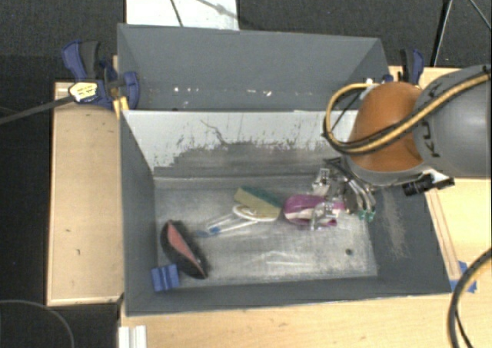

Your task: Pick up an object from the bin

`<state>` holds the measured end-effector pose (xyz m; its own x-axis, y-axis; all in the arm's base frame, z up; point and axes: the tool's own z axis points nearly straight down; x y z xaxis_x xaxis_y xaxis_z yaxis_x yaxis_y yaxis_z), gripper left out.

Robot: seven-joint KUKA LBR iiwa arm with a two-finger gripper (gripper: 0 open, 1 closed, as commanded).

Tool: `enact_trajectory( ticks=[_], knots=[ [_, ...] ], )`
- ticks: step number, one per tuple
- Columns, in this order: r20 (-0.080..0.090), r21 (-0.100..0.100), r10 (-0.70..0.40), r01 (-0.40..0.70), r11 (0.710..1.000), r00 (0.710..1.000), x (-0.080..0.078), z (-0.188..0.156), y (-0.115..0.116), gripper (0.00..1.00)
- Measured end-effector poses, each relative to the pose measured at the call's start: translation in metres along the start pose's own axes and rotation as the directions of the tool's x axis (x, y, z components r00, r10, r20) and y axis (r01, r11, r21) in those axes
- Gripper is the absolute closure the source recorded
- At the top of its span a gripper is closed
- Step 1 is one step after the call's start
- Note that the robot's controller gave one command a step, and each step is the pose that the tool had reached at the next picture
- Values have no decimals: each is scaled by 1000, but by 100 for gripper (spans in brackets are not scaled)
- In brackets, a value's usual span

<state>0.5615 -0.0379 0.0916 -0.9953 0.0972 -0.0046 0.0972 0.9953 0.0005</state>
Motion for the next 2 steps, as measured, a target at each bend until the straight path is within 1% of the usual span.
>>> enact_trajectory(
  ticks=[1, 2],
  knots=[
    [3, 0, -1, 1, 1000, 1000, -2, -54, 0, 100],
    [1, 0, -2, 2, 1000, 1000, -3, -65, 0, 100]
  ],
)
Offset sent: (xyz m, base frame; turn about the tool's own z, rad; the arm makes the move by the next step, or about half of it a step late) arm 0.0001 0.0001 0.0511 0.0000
